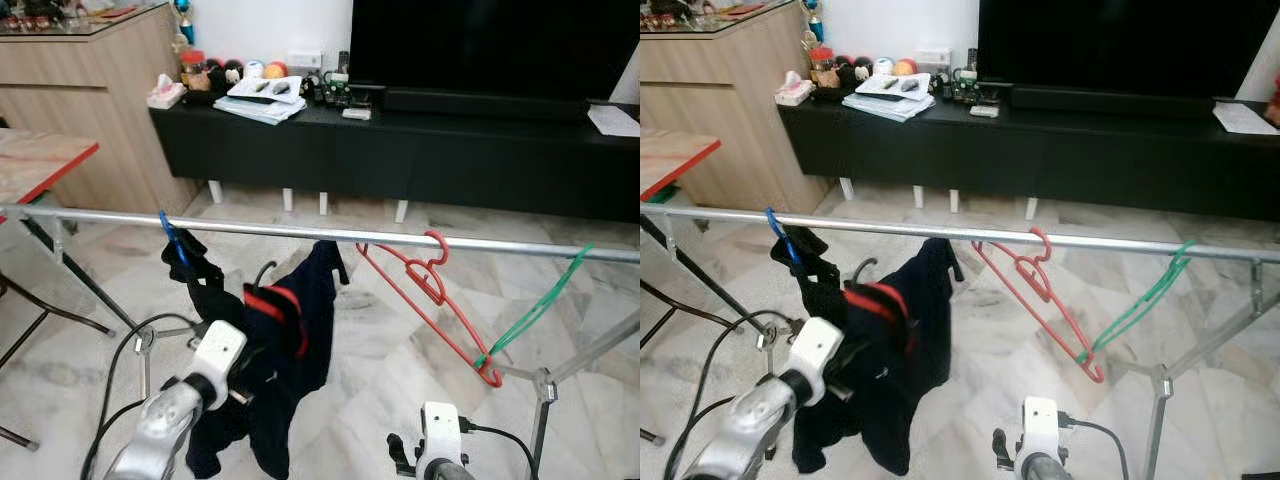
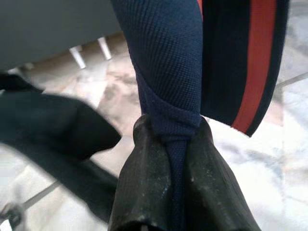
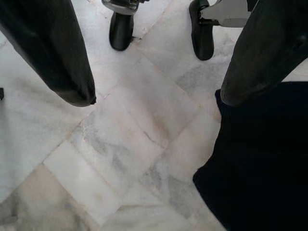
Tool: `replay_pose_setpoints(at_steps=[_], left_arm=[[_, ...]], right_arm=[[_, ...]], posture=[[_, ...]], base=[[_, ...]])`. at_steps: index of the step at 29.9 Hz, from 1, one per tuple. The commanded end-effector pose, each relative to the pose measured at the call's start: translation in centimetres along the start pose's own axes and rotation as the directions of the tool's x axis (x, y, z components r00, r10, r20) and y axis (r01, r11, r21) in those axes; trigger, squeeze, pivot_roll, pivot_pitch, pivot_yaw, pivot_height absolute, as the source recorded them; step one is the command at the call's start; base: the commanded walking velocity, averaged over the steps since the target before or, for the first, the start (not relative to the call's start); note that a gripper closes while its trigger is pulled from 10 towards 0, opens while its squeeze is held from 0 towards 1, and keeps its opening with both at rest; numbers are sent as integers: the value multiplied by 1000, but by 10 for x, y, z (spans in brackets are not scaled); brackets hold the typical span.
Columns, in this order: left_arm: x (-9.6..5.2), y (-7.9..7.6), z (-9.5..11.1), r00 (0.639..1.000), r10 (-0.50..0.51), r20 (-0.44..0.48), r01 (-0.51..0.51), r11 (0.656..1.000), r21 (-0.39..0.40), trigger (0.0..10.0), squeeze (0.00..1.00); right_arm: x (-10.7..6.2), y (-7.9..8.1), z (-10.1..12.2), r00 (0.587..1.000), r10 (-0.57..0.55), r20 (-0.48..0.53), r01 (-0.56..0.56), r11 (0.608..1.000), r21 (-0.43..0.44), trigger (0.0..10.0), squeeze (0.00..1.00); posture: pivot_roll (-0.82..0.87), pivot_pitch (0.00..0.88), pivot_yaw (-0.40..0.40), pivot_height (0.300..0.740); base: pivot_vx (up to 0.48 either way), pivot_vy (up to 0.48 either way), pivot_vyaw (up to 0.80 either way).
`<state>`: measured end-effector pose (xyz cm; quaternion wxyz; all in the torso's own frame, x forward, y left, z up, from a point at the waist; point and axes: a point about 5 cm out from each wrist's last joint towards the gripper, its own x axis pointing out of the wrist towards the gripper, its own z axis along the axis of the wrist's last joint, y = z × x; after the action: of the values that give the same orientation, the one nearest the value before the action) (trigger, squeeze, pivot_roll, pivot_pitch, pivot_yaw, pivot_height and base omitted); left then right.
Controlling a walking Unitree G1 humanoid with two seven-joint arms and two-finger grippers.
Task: Hang hanger
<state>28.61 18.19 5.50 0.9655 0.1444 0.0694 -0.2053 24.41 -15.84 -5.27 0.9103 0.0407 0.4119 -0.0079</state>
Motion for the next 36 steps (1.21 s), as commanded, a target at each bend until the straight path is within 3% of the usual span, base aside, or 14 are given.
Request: replay_pose_setpoints(at_steps=[1,8,15,29,36], left_arm=[[-7,5,3,1000,19,9,-19,999,31,10000,0],[-18,1,-3,999,43,-19,-43,999,-8,10000,0],[-18,-8,0,999,46,-22,-47,998,-50,10000,0],[-15,-7,3,997,75,-33,-79,991,-109,10000,0],[-15,-9,3,997,67,-40,-71,992,-105,10000,0]], right_arm=[[0,3,-1,1000,8,-15,-8,1000,-9,10000,0],[0,2,0,1000,9,-15,-9,1000,-11,10000,0],[0,2,-1,1000,9,-17,-10,1000,-14,10000,0],[0,2,0,1000,-2,-11,2,1000,7,10000,0],[1,3,1,1000,2,-11,-2,1000,5,10000,0]], posture=[[58,0,35,740],[60,0,35,740],[62,0,36,740],[62,0,35,740],[66,0,37,740]], base=[[0,0,0],[0,0,0],[0,0,0],[0,0,0],[0,468,0]])
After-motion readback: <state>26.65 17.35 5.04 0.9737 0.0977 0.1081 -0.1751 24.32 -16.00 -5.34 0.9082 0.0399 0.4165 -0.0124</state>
